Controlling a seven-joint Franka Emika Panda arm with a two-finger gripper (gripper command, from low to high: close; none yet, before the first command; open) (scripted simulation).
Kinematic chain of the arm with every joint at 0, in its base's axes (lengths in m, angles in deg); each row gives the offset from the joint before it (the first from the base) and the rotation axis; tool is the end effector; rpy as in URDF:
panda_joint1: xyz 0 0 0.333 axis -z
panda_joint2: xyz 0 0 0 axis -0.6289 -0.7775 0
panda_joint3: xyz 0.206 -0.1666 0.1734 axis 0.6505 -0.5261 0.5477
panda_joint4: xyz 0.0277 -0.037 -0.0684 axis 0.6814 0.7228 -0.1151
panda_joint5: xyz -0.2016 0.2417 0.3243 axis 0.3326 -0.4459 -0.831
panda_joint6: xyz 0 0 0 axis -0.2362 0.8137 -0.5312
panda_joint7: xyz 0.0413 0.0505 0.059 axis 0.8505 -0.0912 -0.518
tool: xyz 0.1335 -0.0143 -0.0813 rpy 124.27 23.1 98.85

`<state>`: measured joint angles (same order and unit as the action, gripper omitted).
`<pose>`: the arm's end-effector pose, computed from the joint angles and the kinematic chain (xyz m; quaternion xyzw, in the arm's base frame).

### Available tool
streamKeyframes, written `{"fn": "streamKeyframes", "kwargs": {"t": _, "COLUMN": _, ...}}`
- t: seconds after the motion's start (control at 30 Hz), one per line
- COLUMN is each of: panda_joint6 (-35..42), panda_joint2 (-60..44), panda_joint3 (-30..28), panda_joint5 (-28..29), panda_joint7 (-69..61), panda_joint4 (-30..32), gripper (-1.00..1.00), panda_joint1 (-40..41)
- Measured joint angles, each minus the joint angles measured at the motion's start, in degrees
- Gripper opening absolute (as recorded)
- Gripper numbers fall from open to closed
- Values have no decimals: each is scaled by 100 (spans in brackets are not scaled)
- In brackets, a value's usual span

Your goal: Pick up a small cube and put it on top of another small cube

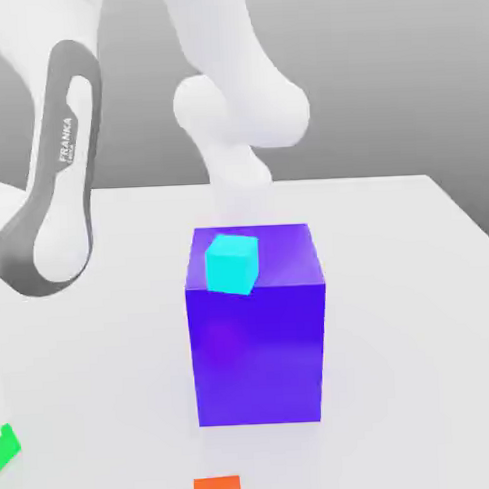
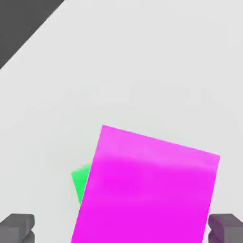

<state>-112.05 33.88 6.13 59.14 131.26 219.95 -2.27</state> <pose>0.4388 -0.3512 0.0769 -0.6939 0.7201 -0.0002 0.0004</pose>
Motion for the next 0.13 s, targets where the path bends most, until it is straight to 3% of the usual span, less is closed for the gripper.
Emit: {"fn": "streamKeyframes", "kwargs": {"t": 0.13, "panda_joint6": 530, "panda_joint2": 562, "panda_joint3": -32, "panda_joint5": 46, "panda_joint7": 31, "panda_joint4": 32, "gripper": 100, "panda_joint1": -22}}
